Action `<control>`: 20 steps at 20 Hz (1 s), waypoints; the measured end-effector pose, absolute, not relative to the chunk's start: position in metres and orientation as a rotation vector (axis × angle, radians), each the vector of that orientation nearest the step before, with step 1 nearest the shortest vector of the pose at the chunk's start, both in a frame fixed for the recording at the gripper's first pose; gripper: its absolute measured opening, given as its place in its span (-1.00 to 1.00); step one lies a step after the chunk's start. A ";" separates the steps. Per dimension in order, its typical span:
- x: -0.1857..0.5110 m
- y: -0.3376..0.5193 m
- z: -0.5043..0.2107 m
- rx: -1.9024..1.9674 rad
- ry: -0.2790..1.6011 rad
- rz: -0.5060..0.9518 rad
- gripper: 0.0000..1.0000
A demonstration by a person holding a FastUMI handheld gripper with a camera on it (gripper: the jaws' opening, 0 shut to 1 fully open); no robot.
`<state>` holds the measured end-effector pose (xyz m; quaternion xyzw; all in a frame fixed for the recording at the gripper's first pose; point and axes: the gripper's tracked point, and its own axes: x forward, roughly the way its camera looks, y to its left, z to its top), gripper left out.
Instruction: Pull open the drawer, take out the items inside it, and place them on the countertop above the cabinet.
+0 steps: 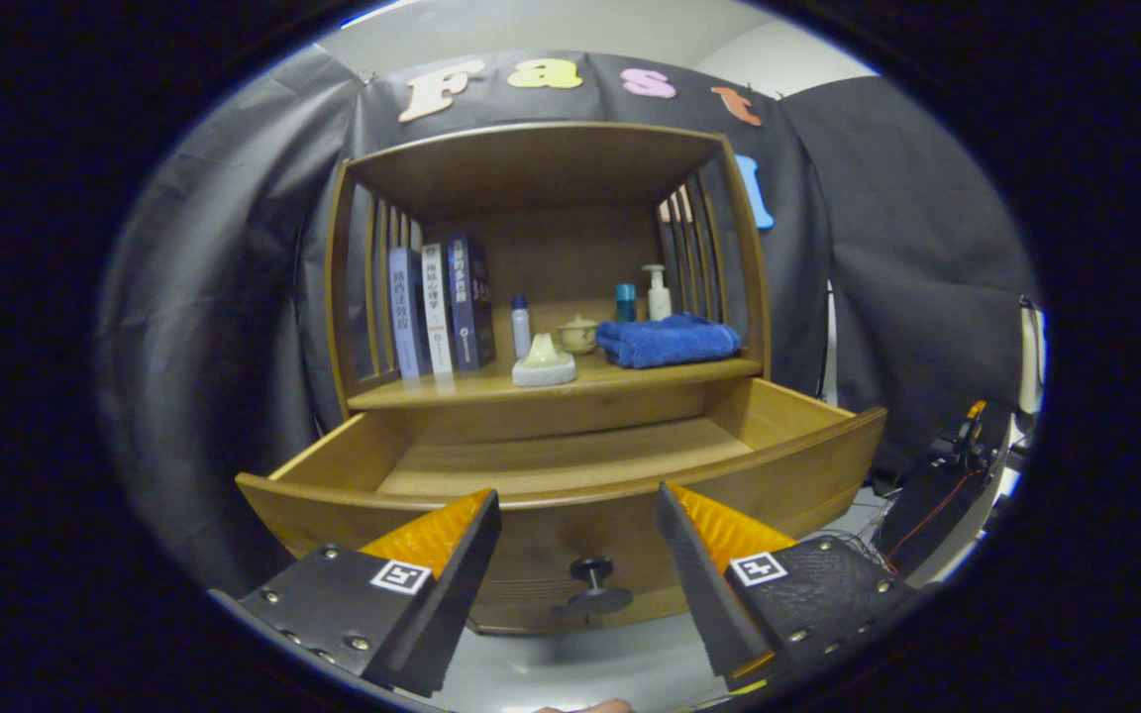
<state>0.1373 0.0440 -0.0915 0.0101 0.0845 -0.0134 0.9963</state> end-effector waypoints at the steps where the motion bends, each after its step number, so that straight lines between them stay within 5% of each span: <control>1: 0.138 0.050 -0.096 0.009 0.193 0.001 0.88; 20: 0.182 0.062 -0.087 0.030 0.172 0.023 0.90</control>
